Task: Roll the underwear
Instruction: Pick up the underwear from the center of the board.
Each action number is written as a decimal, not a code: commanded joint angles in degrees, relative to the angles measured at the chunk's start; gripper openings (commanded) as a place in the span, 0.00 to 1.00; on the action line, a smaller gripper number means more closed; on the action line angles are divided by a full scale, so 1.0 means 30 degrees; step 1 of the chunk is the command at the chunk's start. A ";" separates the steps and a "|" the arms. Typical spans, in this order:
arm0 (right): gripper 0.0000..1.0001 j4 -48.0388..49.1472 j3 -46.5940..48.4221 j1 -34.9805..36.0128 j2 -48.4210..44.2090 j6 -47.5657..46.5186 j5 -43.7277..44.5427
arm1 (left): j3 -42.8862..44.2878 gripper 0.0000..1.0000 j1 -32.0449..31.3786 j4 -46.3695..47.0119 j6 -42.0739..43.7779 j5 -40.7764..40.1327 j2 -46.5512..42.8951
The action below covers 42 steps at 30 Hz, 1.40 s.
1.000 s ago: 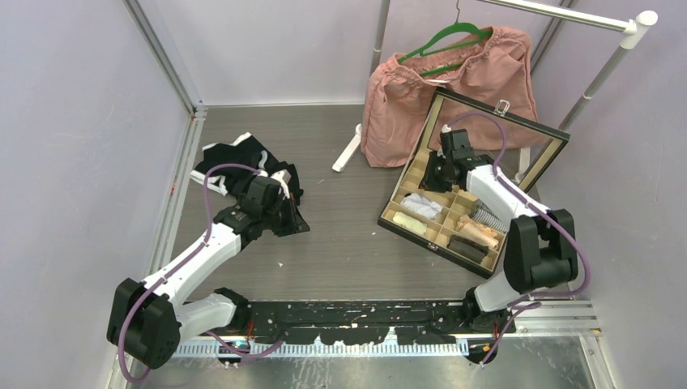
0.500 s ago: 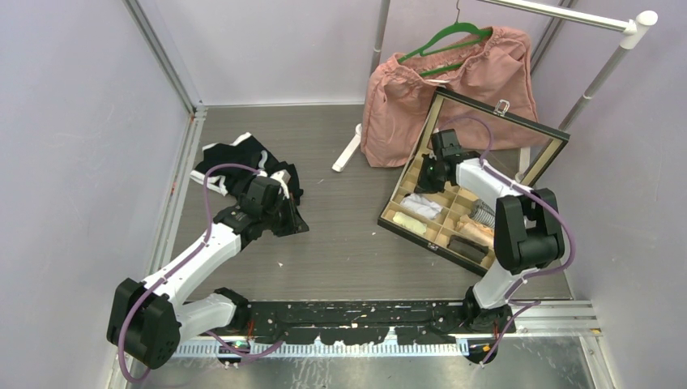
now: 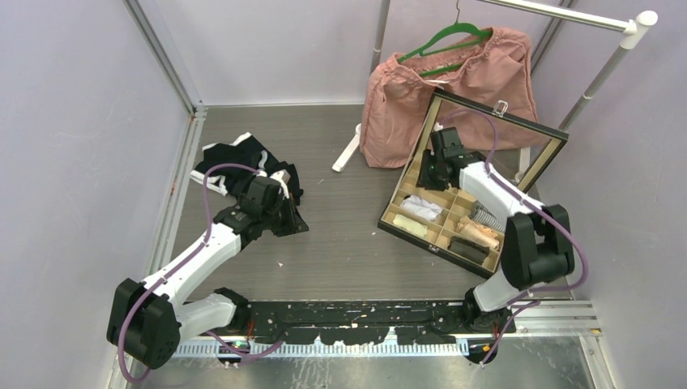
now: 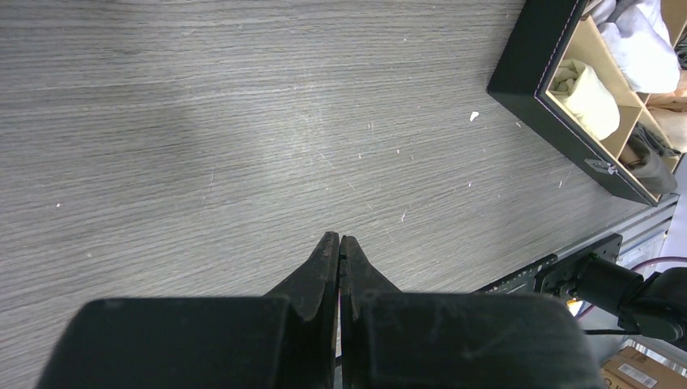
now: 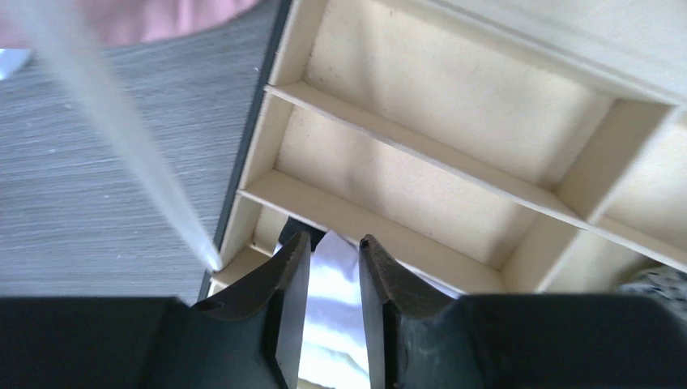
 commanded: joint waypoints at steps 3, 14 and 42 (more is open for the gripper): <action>0.41 -0.1620 0.0929 0.0134 -0.2947 -0.2275 0.1050 | 0.0225 0.01 0.0067 -0.0108 -0.0057 -0.0216 -0.0559; 0.49 -0.7209 0.2081 0.0423 -0.2401 -0.7500 -0.1547 | 0.0293 0.01 0.0059 -0.0221 0.0118 -0.0062 -0.0419; 0.53 -0.8088 0.3115 0.1518 0.1919 -1.2890 -0.0569 | 0.0765 0.01 0.0059 -0.0888 0.0441 0.0178 -0.0704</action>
